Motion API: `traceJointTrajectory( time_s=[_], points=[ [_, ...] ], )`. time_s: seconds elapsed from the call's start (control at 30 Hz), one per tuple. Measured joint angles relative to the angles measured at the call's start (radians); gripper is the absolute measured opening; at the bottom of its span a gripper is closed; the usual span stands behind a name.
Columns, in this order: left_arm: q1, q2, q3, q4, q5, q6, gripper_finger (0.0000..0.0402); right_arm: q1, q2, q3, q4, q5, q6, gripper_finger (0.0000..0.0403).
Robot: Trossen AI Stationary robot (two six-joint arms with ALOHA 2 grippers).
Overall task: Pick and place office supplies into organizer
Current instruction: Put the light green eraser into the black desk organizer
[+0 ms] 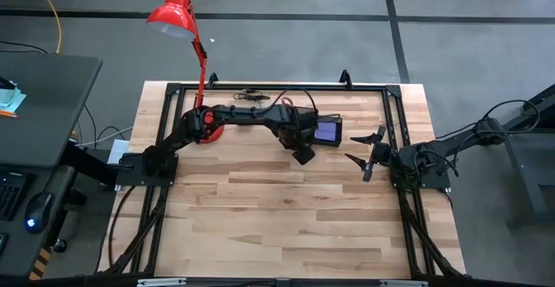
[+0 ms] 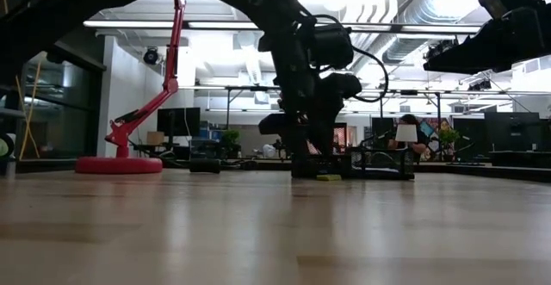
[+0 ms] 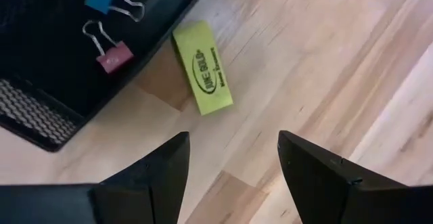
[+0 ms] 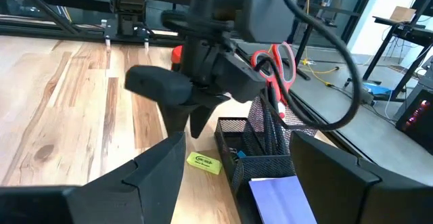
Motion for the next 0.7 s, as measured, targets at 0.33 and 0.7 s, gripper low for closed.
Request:
traceJointTrajectory(
  time_s=[0.33, 0.7],
  points=[
    [-0.05, 0.003, 0.0, -0.018, -0.146, -0.075, 0.0211, 0.0, 0.0, 0.0, 0.0, 0.0, 0.0, 0.0259],
    [-0.178, 0.005, 0.0, 0.069, -0.37, -0.278, 0.0211, 0.0, 0.0, 0.0, 0.0, 0.0, 0.0, 0.0259]
  ],
)
